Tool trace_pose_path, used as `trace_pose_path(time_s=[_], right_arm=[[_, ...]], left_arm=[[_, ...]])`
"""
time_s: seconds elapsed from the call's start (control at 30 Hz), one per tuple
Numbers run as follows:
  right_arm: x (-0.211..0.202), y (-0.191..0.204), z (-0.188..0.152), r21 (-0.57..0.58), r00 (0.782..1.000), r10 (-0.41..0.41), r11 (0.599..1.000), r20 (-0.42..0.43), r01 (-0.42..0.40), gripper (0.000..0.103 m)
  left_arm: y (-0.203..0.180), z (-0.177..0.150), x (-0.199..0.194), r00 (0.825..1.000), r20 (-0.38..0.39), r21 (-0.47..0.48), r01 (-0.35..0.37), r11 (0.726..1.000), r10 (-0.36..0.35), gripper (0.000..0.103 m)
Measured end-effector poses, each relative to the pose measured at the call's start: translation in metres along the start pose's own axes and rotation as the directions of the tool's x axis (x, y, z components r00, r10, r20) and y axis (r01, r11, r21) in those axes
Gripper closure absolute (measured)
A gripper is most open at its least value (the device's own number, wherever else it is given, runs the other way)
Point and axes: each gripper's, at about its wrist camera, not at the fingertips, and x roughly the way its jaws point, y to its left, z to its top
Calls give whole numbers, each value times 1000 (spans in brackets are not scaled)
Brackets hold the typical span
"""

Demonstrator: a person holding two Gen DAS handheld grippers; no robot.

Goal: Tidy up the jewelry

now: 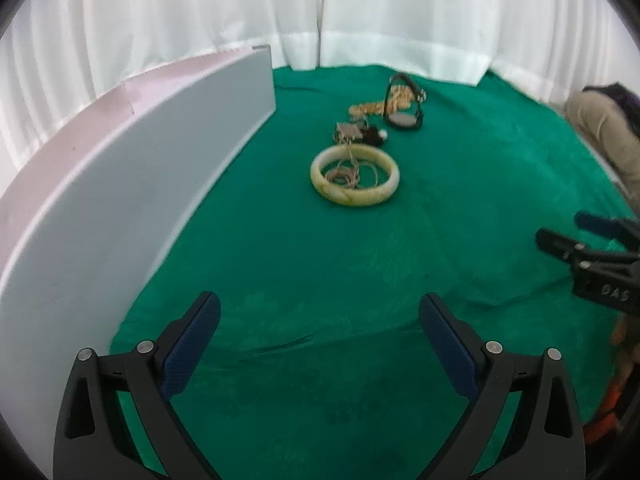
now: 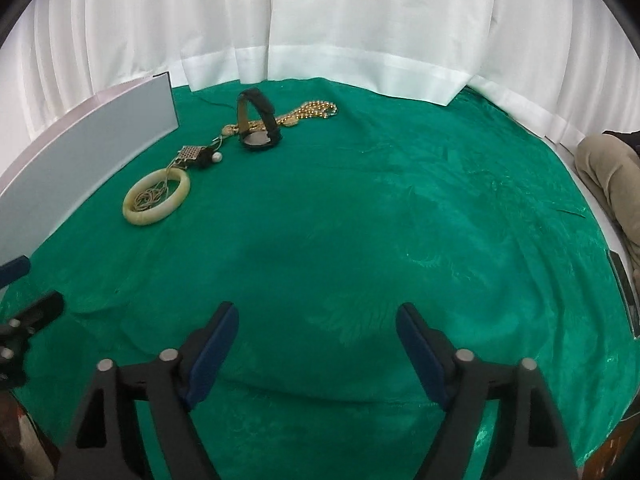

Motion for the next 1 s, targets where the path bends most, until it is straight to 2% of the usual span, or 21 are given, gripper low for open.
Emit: trace_pose_path(time_s=[0.17, 0.33, 0.43, 1.0], right_arm=[[12, -5, -7, 11, 999, -8, 1000, -37, 8, 17], [17, -7, -15, 28, 999, -8, 1000, -44, 9, 7], [17, -6, -15, 28, 999, -6, 1000, -43, 7, 6], [17, -4, -16, 34, 999, -4, 999, -37, 5, 4]], left_arm=[[-7, -6, 14, 999, -44, 18, 11, 1000, -10, 3], [-1, -6, 16, 998, -49, -2, 24, 1000, -24, 0], [3, -9, 17, 998, -51, -22, 46, 999, -47, 0], [1, -12, 16, 998, -40, -9, 50, 999, -50, 0]])
